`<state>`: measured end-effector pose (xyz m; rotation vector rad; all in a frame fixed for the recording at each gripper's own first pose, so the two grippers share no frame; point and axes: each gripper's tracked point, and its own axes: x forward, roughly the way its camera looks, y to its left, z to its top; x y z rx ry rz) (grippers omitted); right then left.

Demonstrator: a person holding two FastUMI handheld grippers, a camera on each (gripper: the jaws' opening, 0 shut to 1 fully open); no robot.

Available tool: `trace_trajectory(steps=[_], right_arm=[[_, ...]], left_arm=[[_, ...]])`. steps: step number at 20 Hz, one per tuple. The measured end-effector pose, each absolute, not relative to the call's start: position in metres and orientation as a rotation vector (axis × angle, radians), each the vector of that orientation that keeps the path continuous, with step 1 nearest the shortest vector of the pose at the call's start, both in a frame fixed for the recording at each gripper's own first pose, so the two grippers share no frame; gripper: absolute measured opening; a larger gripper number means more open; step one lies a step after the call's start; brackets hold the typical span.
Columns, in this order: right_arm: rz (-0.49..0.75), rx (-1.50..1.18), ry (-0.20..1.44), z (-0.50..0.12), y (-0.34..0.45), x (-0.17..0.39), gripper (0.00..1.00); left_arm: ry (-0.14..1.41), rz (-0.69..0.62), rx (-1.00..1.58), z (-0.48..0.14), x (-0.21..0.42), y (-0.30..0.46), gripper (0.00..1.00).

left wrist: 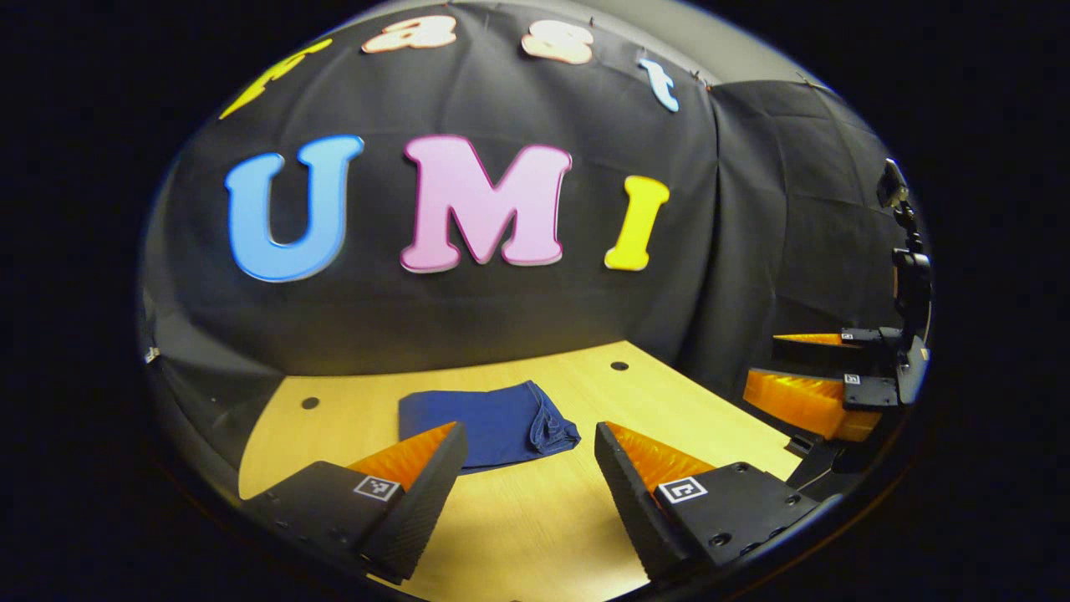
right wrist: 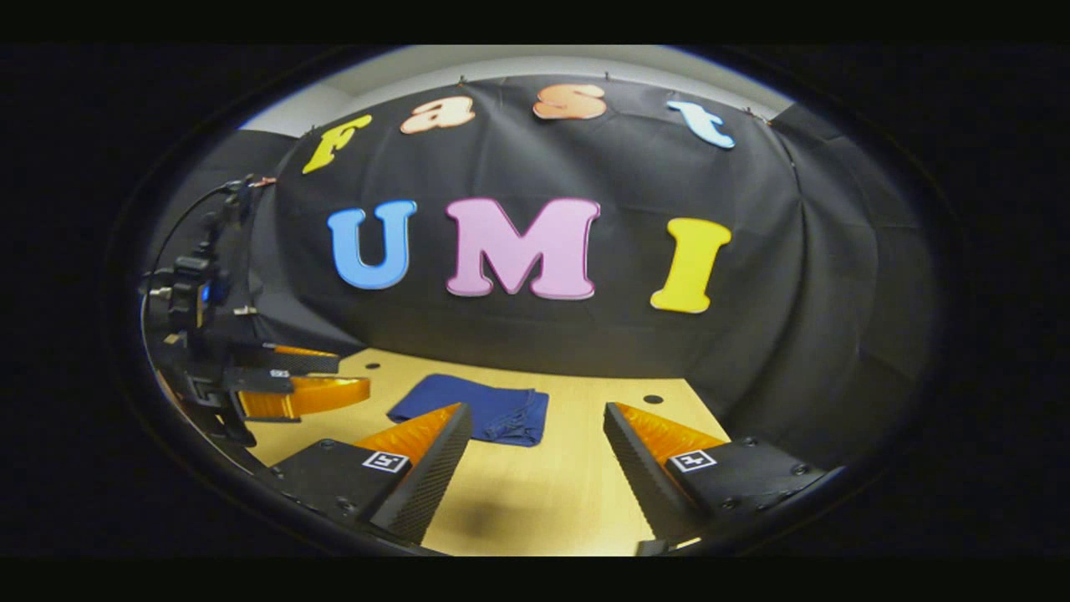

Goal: Grasp the waist and the cuffs of the jeans and fold them to make the two legs overlap; first hold the waist and fold one-third of the jeans toward the cuffs, then hold the cuffs and fold the remaining one-third in the same direction to finish folding.

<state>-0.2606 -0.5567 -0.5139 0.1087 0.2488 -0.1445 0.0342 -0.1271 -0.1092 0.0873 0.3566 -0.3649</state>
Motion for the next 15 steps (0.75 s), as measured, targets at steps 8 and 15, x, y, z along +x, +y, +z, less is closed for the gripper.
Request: trace_trajectory(steps=[8,15], right_arm=[[-0.172,0.084,0.196,-0.477,-0.512,-0.329,0.97],[-0.132,0.108,0.123,-0.451,-0.531,-0.319,0.97]], left_arm=[[0.237,-0.199,0.077,-0.050,-0.072,-0.062,0.96],[0.225,-0.094,0.088,-0.030,-0.075,-0.045,0.96]])
